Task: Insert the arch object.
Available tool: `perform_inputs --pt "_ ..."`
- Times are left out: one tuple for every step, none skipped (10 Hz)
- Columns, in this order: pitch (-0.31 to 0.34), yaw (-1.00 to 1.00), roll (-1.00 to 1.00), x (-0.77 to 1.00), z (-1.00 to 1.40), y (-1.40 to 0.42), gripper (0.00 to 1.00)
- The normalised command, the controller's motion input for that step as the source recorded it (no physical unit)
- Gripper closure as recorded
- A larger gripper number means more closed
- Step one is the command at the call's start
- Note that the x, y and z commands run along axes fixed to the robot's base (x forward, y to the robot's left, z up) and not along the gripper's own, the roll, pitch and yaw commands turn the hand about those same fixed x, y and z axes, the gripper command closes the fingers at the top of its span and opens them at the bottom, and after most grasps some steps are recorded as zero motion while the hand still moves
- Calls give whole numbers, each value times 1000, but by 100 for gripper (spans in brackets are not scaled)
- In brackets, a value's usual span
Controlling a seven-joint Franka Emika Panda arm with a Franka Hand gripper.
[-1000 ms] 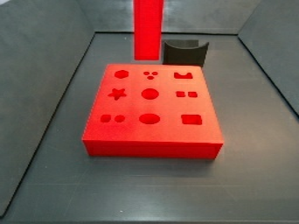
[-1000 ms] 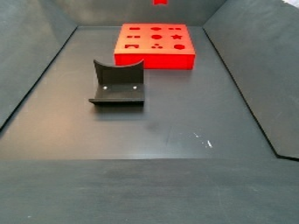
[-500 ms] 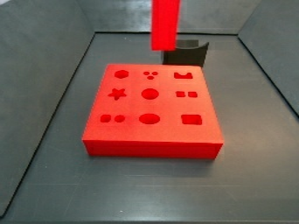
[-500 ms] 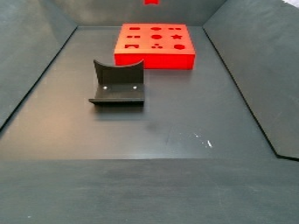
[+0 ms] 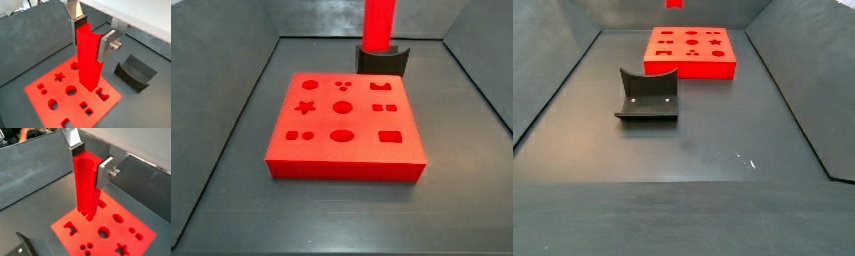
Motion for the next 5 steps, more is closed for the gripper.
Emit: perform_inputs --pt "0 11 0 34 -126 0 100" --pt "44 -391 0 806 -417 246 100" --pt "14 -697 206 483 -531 120 100" --pt "0 -800 226 306 -580 46 100" --pt "0 -686 257 94 -517 89 100"
